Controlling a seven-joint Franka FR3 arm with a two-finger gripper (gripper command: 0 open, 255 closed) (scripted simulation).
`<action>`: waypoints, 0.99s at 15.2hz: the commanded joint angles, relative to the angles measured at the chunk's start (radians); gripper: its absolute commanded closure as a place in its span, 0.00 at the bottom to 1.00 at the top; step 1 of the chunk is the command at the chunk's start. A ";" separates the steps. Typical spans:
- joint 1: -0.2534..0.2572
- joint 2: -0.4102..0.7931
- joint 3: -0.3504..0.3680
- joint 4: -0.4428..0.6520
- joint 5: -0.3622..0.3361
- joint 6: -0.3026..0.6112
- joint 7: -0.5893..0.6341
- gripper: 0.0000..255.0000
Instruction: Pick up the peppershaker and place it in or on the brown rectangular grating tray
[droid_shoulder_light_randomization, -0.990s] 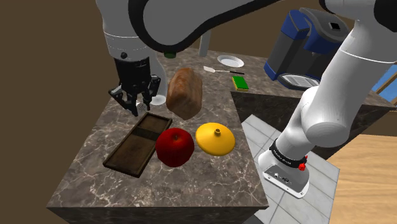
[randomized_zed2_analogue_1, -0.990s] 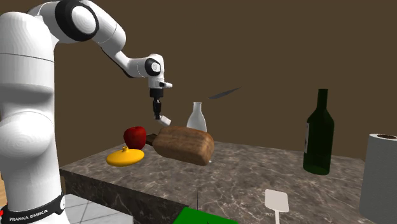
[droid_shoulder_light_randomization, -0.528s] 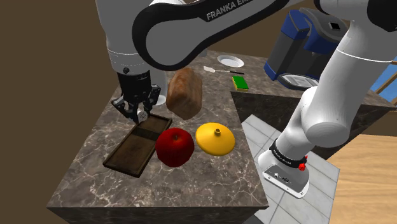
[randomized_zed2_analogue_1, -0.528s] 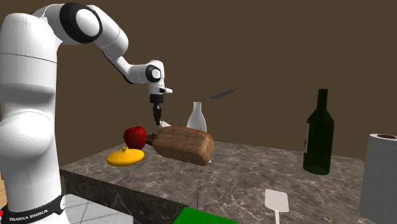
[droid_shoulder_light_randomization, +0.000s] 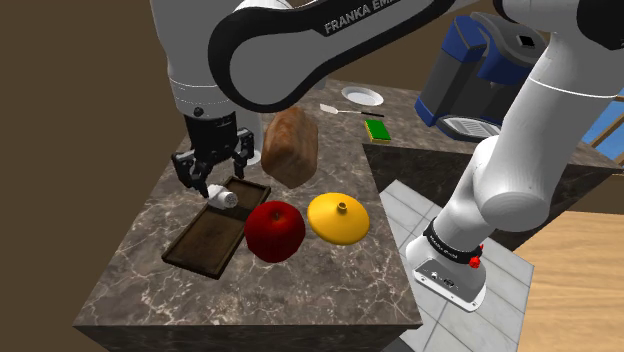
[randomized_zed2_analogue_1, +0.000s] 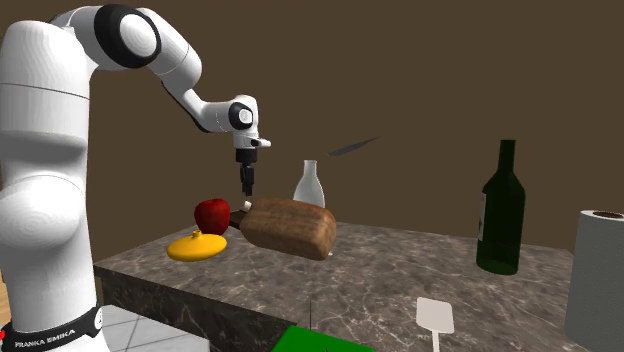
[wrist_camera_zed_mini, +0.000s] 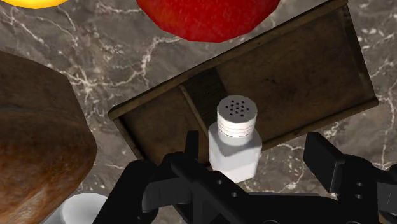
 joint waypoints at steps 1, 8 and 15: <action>0.000 0.000 0.000 0.000 0.000 0.000 0.000 0.00; -0.003 -0.035 0.002 0.090 0.021 -0.121 -0.014 0.00; -0.003 -0.035 0.002 0.090 0.021 -0.121 -0.014 0.00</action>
